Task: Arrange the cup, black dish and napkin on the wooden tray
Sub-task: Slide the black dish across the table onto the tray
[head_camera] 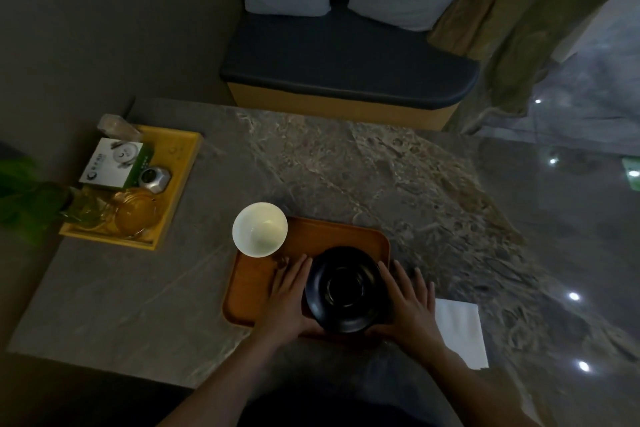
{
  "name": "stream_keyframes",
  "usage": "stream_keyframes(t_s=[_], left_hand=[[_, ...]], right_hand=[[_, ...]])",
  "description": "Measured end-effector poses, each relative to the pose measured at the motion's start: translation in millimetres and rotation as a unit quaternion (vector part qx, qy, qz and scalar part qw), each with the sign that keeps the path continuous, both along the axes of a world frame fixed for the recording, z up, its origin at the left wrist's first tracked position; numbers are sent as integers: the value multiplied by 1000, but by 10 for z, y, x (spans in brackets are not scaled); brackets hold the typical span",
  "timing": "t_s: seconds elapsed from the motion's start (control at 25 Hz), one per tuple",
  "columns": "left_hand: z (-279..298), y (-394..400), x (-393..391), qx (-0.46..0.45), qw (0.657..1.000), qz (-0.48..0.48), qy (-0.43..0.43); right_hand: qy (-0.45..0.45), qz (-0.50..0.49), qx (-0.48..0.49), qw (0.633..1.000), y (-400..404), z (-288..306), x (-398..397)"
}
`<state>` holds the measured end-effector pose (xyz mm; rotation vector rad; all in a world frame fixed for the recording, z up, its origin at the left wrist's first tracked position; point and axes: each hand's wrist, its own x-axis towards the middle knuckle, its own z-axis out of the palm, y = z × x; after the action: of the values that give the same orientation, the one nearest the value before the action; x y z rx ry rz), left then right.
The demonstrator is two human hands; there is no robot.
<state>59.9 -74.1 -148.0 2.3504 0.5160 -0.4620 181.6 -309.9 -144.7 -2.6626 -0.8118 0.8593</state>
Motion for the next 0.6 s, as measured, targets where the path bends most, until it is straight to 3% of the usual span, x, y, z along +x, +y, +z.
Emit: stream_keyframes(t_s=[0.6], left_hand=[[-115, -11, -230, 22, 999, 33, -22]], right_hand=[[-35, -127, 25, 991, 65, 10, -466]])
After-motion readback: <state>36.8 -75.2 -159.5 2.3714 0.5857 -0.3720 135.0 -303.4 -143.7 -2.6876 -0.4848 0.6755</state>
